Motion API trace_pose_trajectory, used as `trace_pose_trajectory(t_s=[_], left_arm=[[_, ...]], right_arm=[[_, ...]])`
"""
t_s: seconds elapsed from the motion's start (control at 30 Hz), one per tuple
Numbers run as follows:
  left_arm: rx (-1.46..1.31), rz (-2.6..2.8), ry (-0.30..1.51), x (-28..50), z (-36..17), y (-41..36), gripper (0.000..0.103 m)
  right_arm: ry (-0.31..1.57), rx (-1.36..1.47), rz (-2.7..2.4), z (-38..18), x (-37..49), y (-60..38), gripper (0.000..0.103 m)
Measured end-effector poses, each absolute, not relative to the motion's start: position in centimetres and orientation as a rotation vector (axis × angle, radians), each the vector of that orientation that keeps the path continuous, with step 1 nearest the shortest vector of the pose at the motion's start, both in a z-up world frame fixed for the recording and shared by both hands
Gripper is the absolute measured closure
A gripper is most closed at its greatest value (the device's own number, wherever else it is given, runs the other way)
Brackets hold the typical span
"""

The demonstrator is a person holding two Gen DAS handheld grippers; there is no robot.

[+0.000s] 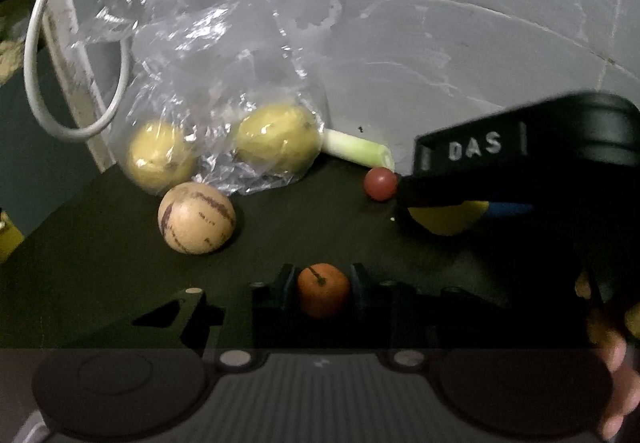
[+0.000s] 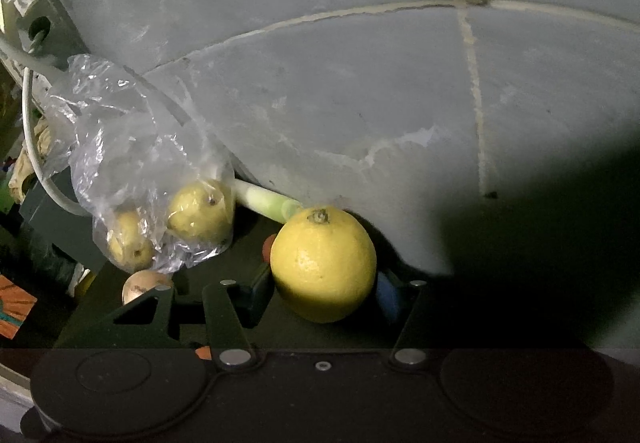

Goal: Organize fruits
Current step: 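Grasp the yellow lemon with the right tool while the left tool grasps the small tangerine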

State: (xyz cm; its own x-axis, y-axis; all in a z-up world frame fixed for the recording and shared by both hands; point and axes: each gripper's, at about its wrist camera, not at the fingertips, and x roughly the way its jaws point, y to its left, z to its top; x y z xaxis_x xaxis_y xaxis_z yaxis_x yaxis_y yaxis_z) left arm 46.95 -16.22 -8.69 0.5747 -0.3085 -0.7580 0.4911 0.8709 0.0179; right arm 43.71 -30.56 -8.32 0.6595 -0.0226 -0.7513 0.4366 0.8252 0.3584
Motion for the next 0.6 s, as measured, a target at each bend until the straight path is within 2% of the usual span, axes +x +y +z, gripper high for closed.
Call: trace_pose_trajectory(t_s=[0.6], left_arm=[[0.123,-0.374,0.875,43.4,-5.9,-13.1,0.073]], right_arm=[[0.787,0.431,-0.169,-6.2,38.5,-28.9,0.048]])
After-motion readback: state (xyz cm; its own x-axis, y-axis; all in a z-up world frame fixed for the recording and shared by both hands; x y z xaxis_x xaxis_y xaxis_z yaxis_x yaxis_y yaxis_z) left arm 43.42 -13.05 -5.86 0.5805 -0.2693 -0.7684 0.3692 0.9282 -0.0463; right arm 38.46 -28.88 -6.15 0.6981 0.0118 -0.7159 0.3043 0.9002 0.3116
